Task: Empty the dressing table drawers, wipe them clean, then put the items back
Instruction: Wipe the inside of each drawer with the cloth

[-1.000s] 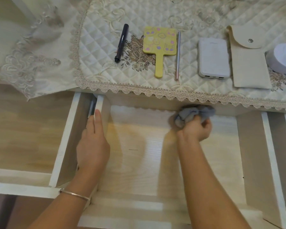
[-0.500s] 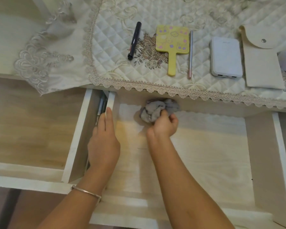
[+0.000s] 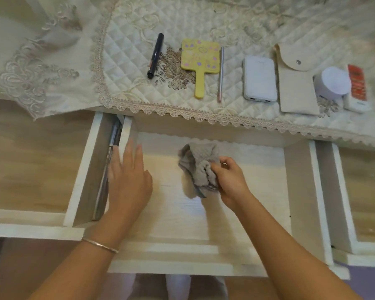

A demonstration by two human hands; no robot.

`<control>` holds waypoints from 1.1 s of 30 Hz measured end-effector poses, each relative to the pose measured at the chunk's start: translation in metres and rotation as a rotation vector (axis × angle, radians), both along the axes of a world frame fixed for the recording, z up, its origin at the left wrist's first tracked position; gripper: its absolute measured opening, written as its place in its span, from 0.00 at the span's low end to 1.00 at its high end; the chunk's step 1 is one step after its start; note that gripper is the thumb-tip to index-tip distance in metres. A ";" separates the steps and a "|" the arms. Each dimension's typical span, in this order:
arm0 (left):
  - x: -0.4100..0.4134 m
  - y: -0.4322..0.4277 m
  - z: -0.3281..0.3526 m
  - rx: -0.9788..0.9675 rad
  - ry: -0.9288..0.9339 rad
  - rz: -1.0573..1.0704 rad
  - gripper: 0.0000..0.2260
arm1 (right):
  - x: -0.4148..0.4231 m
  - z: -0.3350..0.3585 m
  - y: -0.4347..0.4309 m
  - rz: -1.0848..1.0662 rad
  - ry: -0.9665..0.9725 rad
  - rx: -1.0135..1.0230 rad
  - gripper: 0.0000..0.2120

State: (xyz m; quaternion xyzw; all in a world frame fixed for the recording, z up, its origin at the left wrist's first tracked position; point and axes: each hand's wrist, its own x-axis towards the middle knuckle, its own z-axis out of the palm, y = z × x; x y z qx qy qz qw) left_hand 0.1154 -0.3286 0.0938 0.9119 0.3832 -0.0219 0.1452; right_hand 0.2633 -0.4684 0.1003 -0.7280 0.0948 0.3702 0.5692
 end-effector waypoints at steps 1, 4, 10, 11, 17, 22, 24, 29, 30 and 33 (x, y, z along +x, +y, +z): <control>0.001 -0.013 0.001 -0.019 0.009 -0.028 0.25 | 0.008 0.008 -0.022 0.063 -0.056 -0.058 0.06; 0.008 -0.071 0.006 -0.121 -0.043 -0.125 0.19 | 0.038 0.036 -0.084 0.284 -0.285 -0.231 0.08; 0.038 -0.195 0.010 -0.182 -0.106 -0.127 0.25 | 0.124 0.076 -0.155 0.781 -0.799 -0.710 0.14; 0.042 -0.210 0.008 -0.184 -0.097 -0.092 0.24 | 0.137 0.076 -0.159 0.888 -0.854 -0.758 0.15; 0.059 -0.264 0.004 -0.196 -0.039 0.064 0.21 | 0.177 0.054 -0.145 1.596 -1.134 -0.945 0.15; 0.063 -0.274 0.001 -0.181 -0.030 0.145 0.22 | 0.182 0.043 -0.109 1.914 -1.096 -1.144 0.06; 0.062 -0.274 -0.001 -0.164 -0.059 0.170 0.22 | 0.187 0.039 -0.101 1.944 -1.048 -1.192 0.06; 0.061 -0.273 -0.003 -0.093 -0.110 0.179 0.22 | 0.172 0.041 -0.104 2.076 -0.874 -1.176 0.04; 0.060 -0.273 -0.003 -0.091 -0.117 0.180 0.22 | 0.161 0.042 -0.110 2.121 -0.844 -1.162 0.06; 0.059 -0.274 -0.005 -0.075 -0.129 0.176 0.23 | 0.132 0.040 -0.135 2.235 -0.792 -1.086 0.04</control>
